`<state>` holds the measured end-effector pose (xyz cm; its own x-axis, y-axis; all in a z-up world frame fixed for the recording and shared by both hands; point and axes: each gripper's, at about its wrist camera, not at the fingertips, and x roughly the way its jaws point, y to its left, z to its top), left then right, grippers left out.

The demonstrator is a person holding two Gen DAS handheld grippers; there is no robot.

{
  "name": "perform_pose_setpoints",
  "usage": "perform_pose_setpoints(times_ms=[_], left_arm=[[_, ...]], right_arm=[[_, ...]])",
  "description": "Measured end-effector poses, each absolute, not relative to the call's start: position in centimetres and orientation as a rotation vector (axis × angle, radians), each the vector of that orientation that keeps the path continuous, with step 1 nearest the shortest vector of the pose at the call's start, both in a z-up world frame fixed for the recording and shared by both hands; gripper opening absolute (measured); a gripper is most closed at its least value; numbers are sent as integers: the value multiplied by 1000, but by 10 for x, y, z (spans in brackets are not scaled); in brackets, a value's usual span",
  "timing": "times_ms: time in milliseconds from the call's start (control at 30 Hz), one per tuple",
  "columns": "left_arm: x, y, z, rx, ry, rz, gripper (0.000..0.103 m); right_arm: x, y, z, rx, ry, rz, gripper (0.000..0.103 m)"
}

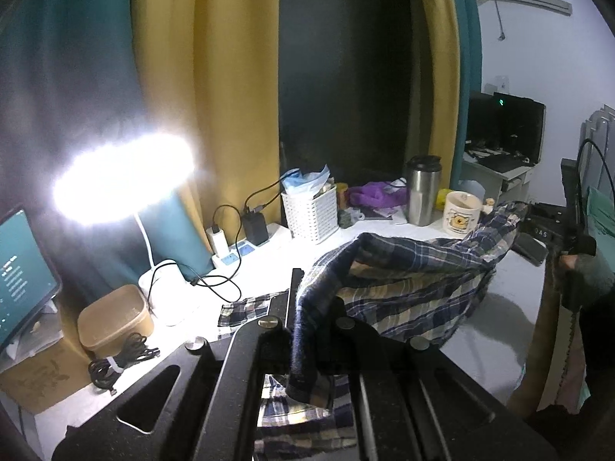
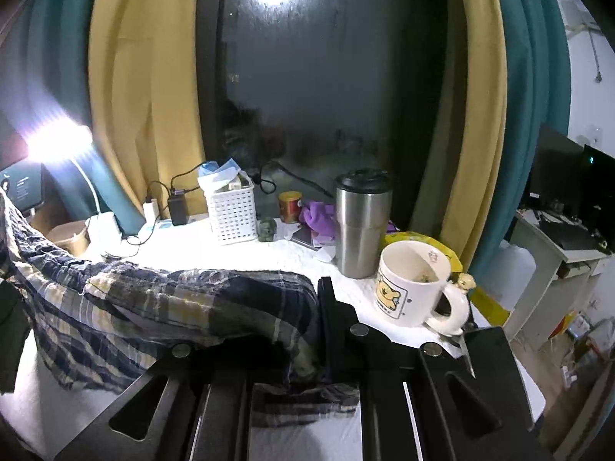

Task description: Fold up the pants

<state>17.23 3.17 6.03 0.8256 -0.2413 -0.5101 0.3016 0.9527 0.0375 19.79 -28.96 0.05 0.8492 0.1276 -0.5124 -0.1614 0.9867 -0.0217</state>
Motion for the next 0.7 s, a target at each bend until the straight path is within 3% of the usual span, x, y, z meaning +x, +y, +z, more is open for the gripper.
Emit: perform_pose_setpoints(times_ms=[700], left_arm=[[284,70,-25,71,752,-241,2]], right_arm=[[315,-262,-69,-59,696,152,12]])
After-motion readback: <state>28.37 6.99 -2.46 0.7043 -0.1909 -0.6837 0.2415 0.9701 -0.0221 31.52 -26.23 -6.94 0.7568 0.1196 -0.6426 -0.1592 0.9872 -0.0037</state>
